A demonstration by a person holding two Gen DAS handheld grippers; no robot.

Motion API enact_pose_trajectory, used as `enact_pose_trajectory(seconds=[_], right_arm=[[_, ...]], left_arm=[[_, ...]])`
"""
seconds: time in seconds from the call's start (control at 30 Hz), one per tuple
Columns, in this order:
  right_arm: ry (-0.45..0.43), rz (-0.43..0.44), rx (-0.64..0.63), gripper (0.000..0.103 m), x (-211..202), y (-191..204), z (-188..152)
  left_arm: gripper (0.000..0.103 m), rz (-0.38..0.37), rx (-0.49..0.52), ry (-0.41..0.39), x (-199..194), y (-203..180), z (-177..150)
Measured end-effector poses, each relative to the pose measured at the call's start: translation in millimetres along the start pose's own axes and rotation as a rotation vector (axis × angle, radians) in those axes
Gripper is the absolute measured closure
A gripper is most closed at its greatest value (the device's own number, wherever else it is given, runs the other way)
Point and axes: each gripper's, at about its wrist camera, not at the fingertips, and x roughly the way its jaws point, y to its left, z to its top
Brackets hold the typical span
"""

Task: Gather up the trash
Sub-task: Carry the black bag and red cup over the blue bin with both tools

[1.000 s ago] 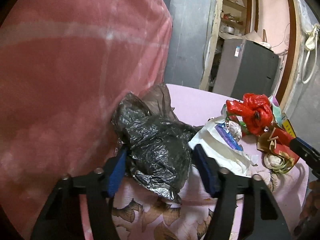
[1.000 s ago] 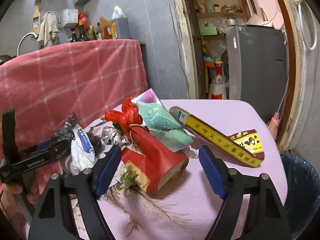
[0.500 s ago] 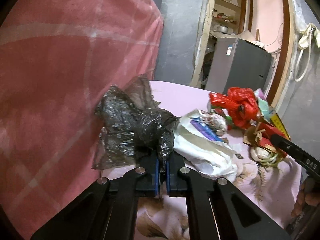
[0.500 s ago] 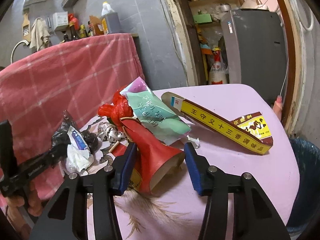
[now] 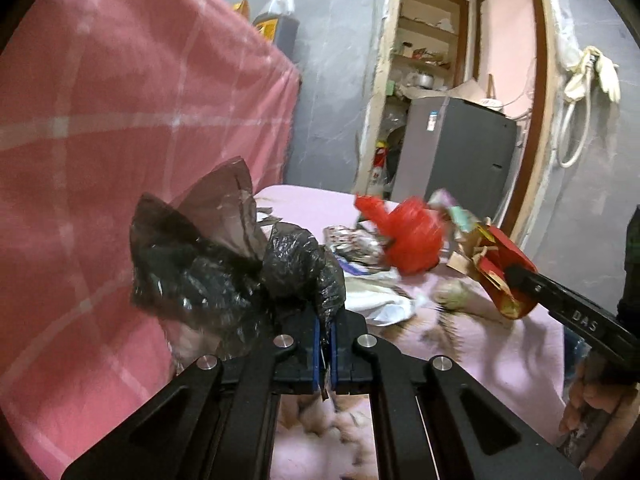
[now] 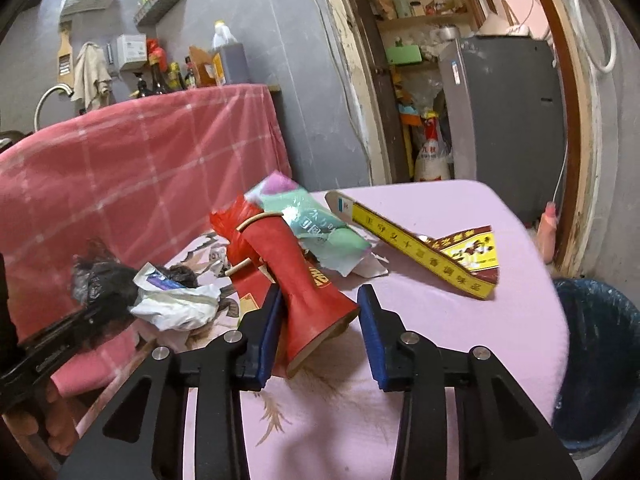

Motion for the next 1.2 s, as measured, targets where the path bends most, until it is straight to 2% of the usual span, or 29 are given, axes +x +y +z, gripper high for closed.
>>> enact_pose_trajectory(seconds=[0.1,0.47,0.73,0.97,1.2], right_arm=[[-0.022,-0.036,-0.029,0.068,-10.5,0.9,-1.8],[-0.071,-0.066,-0.045,0.068,-45.7,-11.0,-6.6],[-0.165,-0.105,-0.012,0.068,-79.5,-36.5,-7.2],[-0.247,-0.185,0.031,0.068,-109.5,-68.0,-2.5],[-0.291,-0.296,0.084,0.068,-138.7,-109.1,-5.8]], left_arm=[[0.101,-0.002,0.026,-0.024,-5.7,-13.1,-1.0],[0.101,-0.112,0.124,-0.009,-24.7,-62.6,-21.8],[0.101,-0.136,0.157,-0.075,-16.5,-105.7,-20.9],[0.101,-0.178,0.174,-0.154,-8.9,-155.3,-16.6],[0.101,-0.263,0.190,-0.160,4.8,-207.2,-15.8]])
